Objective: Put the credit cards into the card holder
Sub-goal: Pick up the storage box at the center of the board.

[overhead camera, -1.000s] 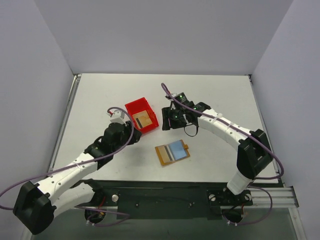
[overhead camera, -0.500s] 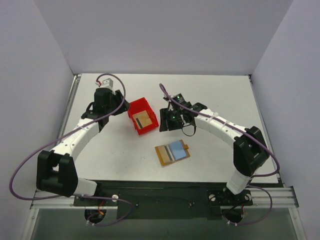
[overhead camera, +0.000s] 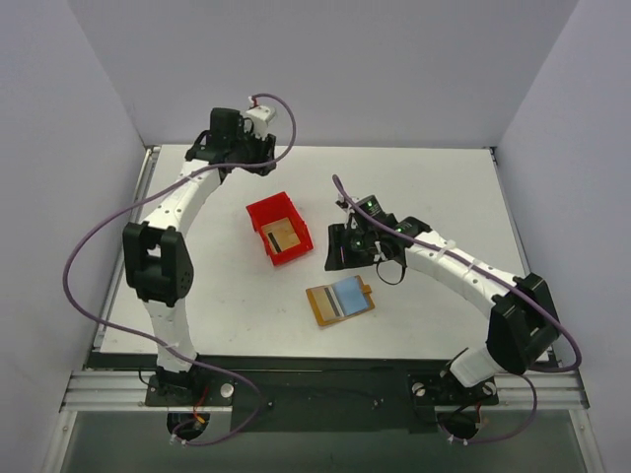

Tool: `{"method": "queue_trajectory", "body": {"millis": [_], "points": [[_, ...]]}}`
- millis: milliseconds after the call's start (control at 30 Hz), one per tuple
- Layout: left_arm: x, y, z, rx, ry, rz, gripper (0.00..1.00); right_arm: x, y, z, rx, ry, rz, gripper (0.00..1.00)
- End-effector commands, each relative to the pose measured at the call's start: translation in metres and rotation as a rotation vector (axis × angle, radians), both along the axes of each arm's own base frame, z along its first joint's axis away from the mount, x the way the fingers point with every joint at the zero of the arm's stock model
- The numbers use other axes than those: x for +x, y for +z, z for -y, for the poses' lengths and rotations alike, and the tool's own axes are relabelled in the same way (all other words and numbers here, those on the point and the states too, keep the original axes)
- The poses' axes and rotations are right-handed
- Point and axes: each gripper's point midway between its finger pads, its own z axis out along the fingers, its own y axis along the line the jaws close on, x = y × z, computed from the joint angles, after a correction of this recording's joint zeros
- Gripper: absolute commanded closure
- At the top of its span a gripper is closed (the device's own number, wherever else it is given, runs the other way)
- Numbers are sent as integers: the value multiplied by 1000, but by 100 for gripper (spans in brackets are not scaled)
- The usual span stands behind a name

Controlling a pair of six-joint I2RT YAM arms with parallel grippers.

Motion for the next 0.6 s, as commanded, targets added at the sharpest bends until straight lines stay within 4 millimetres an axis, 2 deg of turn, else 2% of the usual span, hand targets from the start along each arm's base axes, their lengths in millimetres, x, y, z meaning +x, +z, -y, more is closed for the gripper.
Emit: {"method": "queue_trajectory", "body": {"millis": [0,33,200,400,567], "points": [[-6,-46,-19,274,-179,-103,44,-14,4,2,30,1,-11,53],[-2,-51,-20,308,-206,-99,44,-16,2,3,32,-1,-17,53],[-11,-81,-27,390,-280,-175,46,-18,0,4,34,-1,-20,53],[-24,-100,-18,349,-349,-223,47,-18,-4,3,30,5,-32,53],[-24,-126,-23,383,-340,-286,47,-20,-6,4,26,6,-36,53]]}}
